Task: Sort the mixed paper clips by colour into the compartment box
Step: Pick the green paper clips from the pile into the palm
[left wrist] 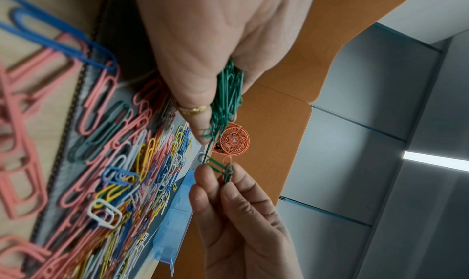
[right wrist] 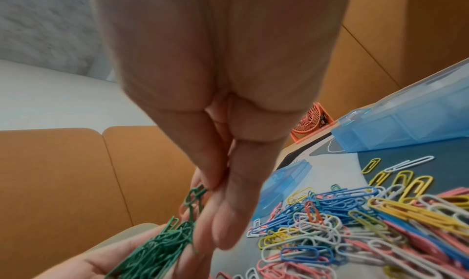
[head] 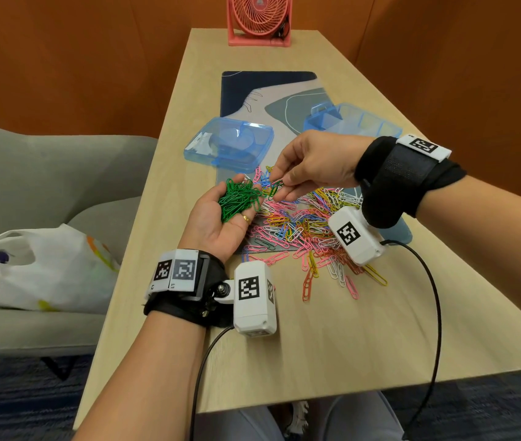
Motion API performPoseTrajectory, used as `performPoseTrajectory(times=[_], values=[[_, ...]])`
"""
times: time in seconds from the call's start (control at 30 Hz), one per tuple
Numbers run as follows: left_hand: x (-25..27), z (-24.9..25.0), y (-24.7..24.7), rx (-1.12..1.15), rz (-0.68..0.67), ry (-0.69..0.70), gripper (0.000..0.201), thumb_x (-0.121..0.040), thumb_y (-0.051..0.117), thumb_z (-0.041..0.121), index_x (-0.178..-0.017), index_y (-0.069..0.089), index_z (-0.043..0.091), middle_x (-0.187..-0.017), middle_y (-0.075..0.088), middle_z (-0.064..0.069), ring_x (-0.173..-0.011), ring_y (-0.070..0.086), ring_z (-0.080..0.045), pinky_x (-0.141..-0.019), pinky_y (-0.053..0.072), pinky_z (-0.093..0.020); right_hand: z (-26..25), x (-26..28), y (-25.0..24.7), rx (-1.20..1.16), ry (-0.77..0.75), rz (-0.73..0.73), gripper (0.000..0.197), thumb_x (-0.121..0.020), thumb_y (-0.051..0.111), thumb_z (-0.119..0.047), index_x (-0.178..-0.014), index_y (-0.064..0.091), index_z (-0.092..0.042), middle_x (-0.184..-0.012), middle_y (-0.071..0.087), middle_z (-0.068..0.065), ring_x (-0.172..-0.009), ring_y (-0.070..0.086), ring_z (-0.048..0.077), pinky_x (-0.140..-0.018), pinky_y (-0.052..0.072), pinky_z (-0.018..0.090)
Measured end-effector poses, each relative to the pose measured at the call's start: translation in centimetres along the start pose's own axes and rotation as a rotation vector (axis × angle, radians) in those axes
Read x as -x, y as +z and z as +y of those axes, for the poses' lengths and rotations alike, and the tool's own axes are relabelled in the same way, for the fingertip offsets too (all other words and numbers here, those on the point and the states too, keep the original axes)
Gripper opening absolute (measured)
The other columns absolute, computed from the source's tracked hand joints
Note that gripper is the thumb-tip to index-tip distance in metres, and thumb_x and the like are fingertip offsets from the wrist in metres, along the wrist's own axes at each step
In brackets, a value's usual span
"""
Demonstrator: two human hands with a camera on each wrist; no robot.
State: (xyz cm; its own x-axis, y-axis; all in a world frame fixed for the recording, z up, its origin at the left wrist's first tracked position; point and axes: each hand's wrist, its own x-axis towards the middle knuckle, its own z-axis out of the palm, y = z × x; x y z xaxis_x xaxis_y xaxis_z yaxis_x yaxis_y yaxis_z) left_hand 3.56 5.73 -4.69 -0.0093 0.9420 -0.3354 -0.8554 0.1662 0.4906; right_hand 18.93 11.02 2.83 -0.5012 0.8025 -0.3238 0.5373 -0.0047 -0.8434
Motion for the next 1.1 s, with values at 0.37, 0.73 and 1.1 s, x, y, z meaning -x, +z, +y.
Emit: performPoseTrajectory(times=[0.37, 0.73, 1.1], values=[[-0.11, -0.06, -0.09, 0.002, 0.008, 0.017, 0.028, -0.100, 0.037, 0.014, -0.087, 0.059, 0.002, -0.083, 0.061, -0.014, -0.061, 0.067, -0.024, -0.057, 0.058, -0.033, 0.01, 0.04, -0.32, 0.043, -0.018, 0.007, 0.018, -0.090, 0.052, 0.011, -0.084, 0.058, -0.004, -0.071, 0.062, 0.012, -0.064, 0.071, 0.014, -0.067, 0.060, 0.028], [-0.29, -0.04, -0.15, -0.004, -0.012, 0.000, 0.030, -0.101, 0.034, 0.015, -0.087, 0.057, 0.002, -0.090, 0.058, -0.016, -0.080, 0.060, -0.028, -0.059, 0.058, -0.034, 0.05, -0.07, -0.56, 0.121, -0.023, 0.028, 0.019, -0.091, 0.050, 0.010, -0.089, 0.058, -0.007, -0.073, 0.064, 0.011, -0.066, 0.071, 0.013, -0.067, 0.058, 0.025], [-0.36, -0.07, -0.27, 0.001, -0.018, -0.007, 0.028, -0.099, 0.036, 0.014, -0.086, 0.057, 0.001, -0.092, 0.057, -0.017, -0.081, 0.060, -0.029, -0.060, 0.057, -0.035, -0.43, 0.22, -0.67, 0.150, -0.027, 0.065, 0.016, -0.086, 0.060, 0.002, -0.072, 0.060, -0.006, -0.076, 0.068, 0.010, -0.073, 0.069, 0.013, -0.067, 0.054, 0.026]])
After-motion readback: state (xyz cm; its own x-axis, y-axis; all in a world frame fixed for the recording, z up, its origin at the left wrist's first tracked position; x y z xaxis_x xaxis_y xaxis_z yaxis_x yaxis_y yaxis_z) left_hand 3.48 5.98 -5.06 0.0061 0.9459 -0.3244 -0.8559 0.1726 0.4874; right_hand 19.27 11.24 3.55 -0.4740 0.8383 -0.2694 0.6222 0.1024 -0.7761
